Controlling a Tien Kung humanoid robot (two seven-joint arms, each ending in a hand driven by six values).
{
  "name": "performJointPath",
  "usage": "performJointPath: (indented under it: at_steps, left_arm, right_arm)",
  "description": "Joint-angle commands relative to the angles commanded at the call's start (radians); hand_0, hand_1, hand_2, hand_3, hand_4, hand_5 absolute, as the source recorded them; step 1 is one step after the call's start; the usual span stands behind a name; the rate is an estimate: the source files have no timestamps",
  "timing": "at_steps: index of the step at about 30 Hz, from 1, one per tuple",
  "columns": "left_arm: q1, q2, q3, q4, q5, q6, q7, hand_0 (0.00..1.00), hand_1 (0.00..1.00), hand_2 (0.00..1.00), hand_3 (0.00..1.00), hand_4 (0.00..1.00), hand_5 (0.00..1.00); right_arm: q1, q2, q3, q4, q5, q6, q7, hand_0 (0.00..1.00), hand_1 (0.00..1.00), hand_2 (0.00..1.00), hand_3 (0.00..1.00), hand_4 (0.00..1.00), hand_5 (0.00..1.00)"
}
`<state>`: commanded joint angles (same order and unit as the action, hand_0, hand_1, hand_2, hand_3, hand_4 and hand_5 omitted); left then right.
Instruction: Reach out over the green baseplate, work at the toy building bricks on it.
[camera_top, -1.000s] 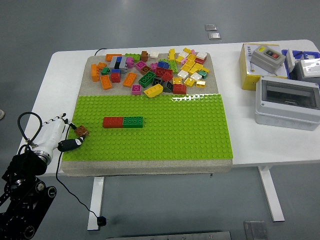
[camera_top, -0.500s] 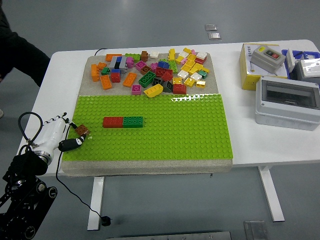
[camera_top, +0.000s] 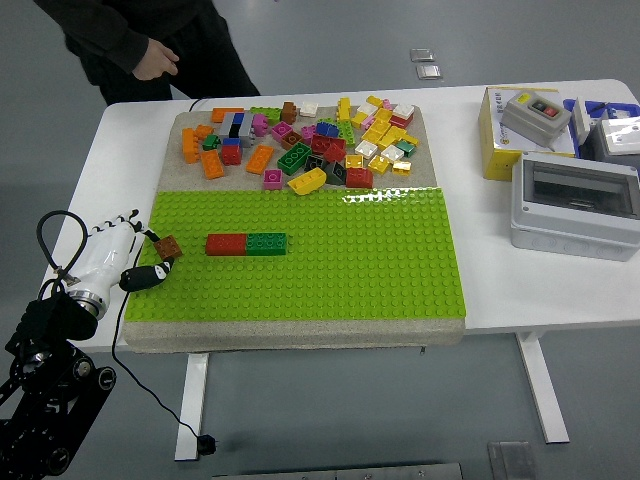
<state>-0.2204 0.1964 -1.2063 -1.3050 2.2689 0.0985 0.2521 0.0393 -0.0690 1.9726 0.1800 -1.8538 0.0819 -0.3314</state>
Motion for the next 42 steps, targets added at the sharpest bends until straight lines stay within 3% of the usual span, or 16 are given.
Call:
performJointPath:
  at_steps: [5,12,15,23,42]
  left_arm:
    - [-0.090,0.017,0.104,-0.003,0.000,-0.023,0.014,0.998,0.960,0.963,0.557,0.671,0.275]
    - [-0.206,-0.027,0.255,0.071,-0.012,-0.066,0.043,0.998,0.962,0.972,0.559,0.672,0.276]
    - [-0.231,-0.043,0.298,0.097,-0.015,-0.076,0.048,0.998,0.960,0.969,0.561,0.667,0.269]
    - [-0.268,-0.073,0.361,0.134,-0.014,-0.083,0.050,0.998,0.961,0.968,0.564,0.650,0.251]
    - [-0.299,-0.105,0.378,0.159,-0.010,-0.067,0.040,0.998,0.959,0.967,0.565,0.646,0.248]
  right_arm:
    - [0.005,-0.003,0.002,0.000,-0.005,0.000,0.000,0.694,0.621,0.620,0.702,0.325,0.893]
    - [0.011,-0.006,-0.008,0.000,0.009,-0.002,0.001,0.695,0.621,0.619,0.702,0.326,0.891]
    - [0.013,-0.007,-0.012,0.000,0.014,-0.003,0.002,0.695,0.621,0.618,0.703,0.325,0.891]
    - [0.016,-0.007,-0.014,0.000,0.016,-0.003,0.003,0.694,0.621,0.618,0.700,0.326,0.889]
    - [0.017,-0.006,-0.014,0.000,0.015,-0.001,0.003,0.694,0.621,0.612,0.701,0.328,0.888]
